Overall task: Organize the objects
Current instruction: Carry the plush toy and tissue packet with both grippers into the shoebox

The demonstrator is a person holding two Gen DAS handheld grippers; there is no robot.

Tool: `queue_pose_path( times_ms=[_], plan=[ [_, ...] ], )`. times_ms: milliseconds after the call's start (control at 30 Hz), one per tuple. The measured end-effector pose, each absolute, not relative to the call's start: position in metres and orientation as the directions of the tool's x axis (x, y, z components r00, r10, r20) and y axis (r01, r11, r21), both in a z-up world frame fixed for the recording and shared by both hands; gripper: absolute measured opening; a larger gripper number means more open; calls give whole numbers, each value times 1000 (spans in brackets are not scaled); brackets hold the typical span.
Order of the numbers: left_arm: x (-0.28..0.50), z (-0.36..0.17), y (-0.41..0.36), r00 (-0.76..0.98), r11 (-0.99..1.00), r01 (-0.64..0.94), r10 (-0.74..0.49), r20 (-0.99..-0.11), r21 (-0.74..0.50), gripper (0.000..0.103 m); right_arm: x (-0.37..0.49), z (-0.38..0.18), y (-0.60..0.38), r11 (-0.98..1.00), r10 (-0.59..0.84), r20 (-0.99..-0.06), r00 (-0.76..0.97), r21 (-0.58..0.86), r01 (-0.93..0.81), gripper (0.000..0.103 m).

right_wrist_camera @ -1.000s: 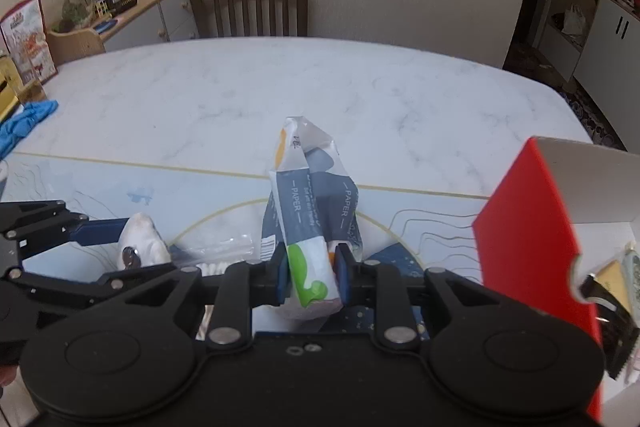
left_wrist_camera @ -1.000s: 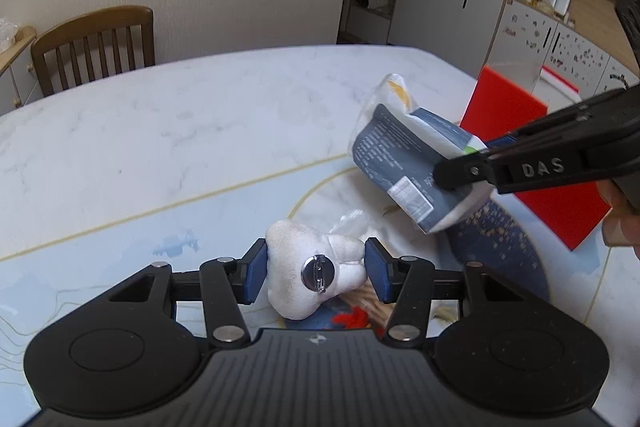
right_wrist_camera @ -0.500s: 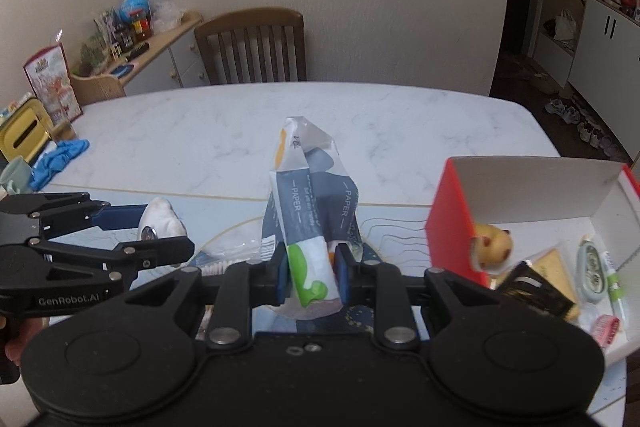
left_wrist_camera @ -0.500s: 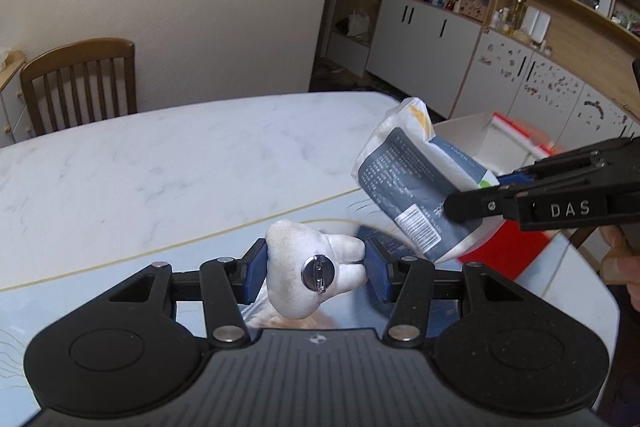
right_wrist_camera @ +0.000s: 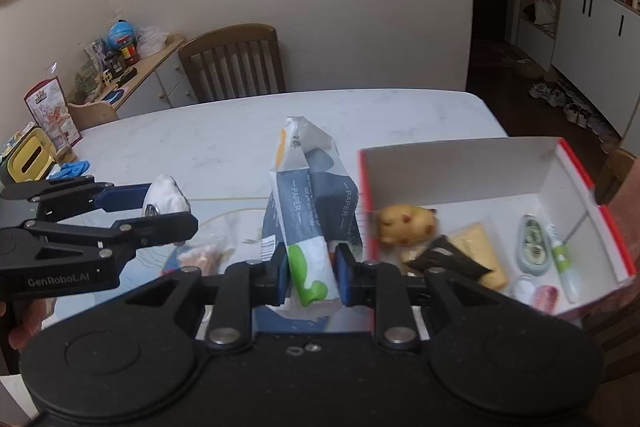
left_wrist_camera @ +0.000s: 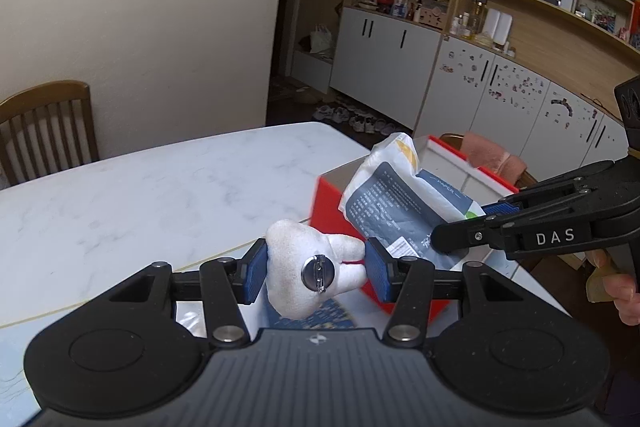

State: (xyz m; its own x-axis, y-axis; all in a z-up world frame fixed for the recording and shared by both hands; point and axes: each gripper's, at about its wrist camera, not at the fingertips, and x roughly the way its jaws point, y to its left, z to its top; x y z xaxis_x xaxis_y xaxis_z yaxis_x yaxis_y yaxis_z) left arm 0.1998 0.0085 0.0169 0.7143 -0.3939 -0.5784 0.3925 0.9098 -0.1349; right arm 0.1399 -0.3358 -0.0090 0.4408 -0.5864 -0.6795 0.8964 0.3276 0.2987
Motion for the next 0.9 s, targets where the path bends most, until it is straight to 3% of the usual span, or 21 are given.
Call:
queue_pose_path(
  times_ms=[900],
  plan=[
    [262,-4,-172,635,851,525,-417,-650,-32,51,-28,-60,-366,126,-647,-709,279,262,957,23]
  ],
)
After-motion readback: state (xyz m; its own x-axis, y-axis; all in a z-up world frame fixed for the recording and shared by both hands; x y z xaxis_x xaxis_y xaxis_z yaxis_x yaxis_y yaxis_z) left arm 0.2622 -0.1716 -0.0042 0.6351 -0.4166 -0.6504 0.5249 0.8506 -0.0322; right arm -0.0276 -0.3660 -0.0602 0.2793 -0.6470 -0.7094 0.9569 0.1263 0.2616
